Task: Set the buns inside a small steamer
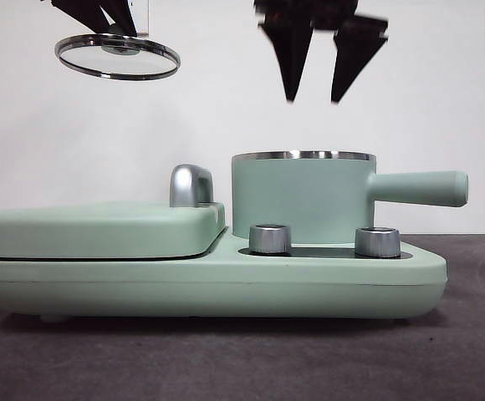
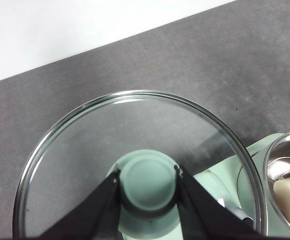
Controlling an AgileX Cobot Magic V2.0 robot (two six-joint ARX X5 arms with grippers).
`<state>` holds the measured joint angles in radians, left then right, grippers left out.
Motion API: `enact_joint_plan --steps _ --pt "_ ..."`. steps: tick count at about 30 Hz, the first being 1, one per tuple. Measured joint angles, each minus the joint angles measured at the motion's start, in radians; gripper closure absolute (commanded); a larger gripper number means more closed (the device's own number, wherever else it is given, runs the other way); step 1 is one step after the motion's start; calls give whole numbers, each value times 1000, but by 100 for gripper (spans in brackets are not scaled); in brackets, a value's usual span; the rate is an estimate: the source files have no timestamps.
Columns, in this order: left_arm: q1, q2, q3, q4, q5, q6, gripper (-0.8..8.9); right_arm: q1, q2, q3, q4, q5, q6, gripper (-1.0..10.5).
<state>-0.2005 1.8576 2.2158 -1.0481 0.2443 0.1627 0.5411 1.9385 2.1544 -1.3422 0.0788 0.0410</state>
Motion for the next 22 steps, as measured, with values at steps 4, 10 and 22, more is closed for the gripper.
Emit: enact_joint_plan --steps 4,10,22 --pt "0 0 0 0 0 -7 798 0 -79 -1 0 0 9 589" --pt "-7 0 0 -2 0 -18 798 12 -286 -36 0 -1 37 589" --pt "-114 0 0 -2 1 -44 798 156 -817 -472 8 57 124 589"
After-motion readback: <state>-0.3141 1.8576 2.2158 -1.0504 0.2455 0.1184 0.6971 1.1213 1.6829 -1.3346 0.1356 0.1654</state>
